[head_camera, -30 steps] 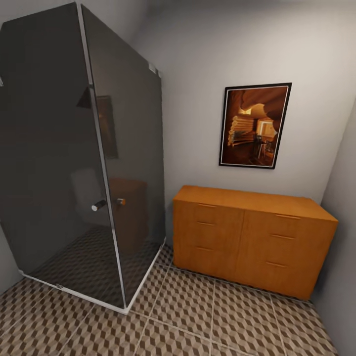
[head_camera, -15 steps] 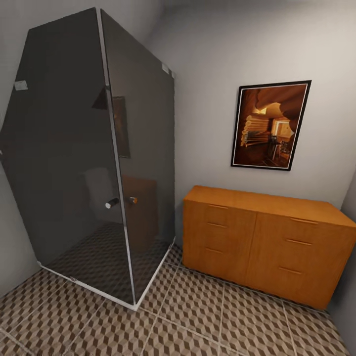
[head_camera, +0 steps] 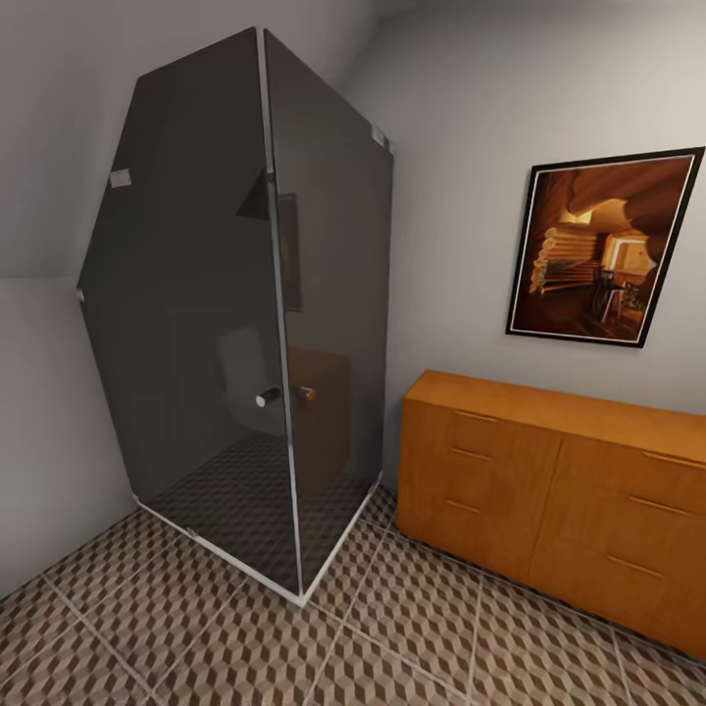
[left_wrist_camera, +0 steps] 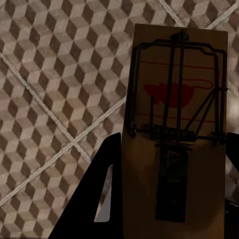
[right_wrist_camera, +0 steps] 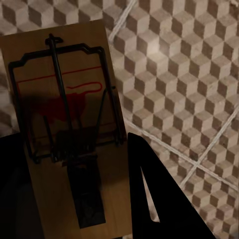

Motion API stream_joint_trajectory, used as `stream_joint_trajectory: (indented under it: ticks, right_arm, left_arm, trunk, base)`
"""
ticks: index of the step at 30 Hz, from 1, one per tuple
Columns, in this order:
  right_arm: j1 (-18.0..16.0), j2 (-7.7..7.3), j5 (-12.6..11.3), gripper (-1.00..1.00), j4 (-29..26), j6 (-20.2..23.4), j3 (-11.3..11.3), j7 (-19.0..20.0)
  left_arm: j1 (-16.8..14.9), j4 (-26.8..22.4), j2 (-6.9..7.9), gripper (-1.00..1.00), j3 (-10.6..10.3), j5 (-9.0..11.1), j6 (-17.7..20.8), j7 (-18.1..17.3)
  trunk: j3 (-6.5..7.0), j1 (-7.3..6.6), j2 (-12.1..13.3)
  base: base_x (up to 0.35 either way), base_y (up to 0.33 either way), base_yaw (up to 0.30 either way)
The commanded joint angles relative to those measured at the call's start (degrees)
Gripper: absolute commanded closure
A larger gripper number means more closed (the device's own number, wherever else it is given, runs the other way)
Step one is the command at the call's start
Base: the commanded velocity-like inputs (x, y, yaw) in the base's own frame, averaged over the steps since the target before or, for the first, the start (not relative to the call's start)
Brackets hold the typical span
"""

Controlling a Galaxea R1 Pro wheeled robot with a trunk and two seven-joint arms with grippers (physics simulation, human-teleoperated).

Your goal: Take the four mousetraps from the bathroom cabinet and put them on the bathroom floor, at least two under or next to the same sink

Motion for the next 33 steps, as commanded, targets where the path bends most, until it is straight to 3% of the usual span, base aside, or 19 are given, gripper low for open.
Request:
stream_joint_trajectory:
  ticks: [1,12,33]
  right_arm:
    - [-0.1,0.0,0.4,1.0,0.1,0.1,-0.5,-0.3]
    - [-0.3,0.05,0.4,1.0,0.1,0.0,-0.5,-0.3]
    - [-0.3,0.09,0.4,1.0,0.1,-0.7,-0.5,-0.3]
  left_arm:
    - [0.0,-0.2,-0.04,1.0,-0.5,0.1,0.0,0.4]
    - [0.0,-0.4,-1.45,1.0,-0.6,-0.3,0.0,0.4]
    - [0.0,-0.3,-2.19,1.0,-0.4,0.5,0.2,0.5]
  trunk:
    - [-0.07,0.0,0.0]
    - [-0.07,0.0,0.0]
    - [-0.07,0.0,0.0]
  base:
    - [0.0,0.0,0.282]
    - [0.0,0.0,0.283]
    - [0.0,0.0,0.287]
